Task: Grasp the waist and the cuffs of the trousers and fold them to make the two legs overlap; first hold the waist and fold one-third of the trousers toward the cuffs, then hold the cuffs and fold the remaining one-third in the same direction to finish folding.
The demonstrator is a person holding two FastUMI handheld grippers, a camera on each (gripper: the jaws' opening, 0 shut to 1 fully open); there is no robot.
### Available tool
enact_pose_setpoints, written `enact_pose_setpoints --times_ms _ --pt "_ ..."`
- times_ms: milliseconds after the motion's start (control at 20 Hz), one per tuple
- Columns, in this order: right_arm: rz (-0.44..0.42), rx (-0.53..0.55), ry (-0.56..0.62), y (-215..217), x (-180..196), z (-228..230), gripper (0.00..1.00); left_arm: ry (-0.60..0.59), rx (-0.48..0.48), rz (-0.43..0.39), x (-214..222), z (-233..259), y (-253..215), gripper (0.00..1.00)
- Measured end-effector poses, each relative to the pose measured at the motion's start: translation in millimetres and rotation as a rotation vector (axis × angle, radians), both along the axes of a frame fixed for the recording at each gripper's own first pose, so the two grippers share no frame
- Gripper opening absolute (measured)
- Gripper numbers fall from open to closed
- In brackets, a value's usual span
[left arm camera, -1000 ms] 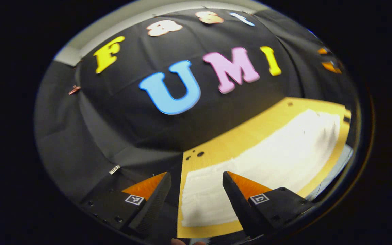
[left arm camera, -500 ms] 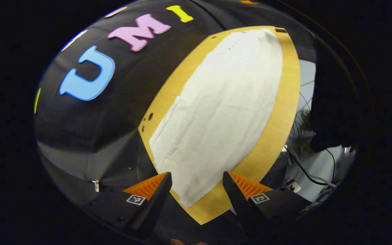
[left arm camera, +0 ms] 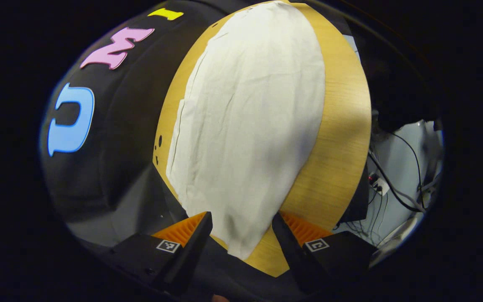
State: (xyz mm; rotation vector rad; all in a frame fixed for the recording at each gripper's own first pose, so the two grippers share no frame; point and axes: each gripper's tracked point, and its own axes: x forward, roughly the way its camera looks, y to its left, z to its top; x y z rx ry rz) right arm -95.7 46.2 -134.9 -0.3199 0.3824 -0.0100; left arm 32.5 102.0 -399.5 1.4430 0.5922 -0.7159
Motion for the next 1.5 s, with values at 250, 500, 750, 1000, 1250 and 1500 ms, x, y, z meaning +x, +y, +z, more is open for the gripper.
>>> enact_pose_setpoints --times_ms 250,500,750,1000,1250,1500 --pt "0.014 -0.028 0.032 -1 0 -22 0.98 0.040 0.047 0.061 32 -16 1 0.82" --pt "0.141 -0.073 0.131 13 7 -81 0.95 0.085 0.062 0.135 36 -27 0 0.07" --pt "0.389 -0.217 0.230 29 8 -162 0.89 0.119 0.055 0.151 35 -29 0 0.06" --pt "0.726 -0.409 0.280 59 -5 -234 0.89 0.103 0.075 0.144 35 -29 1 0.06" --pt "0.888 -0.509 0.272 82 -5 -268 0.89 0.114 0.084 0.149 35 -30 0 0.06" --pt "0.902 -0.564 0.191 96 35 -272 0.74 0.125 0.053 0.183 35 -32 -2 0.06"
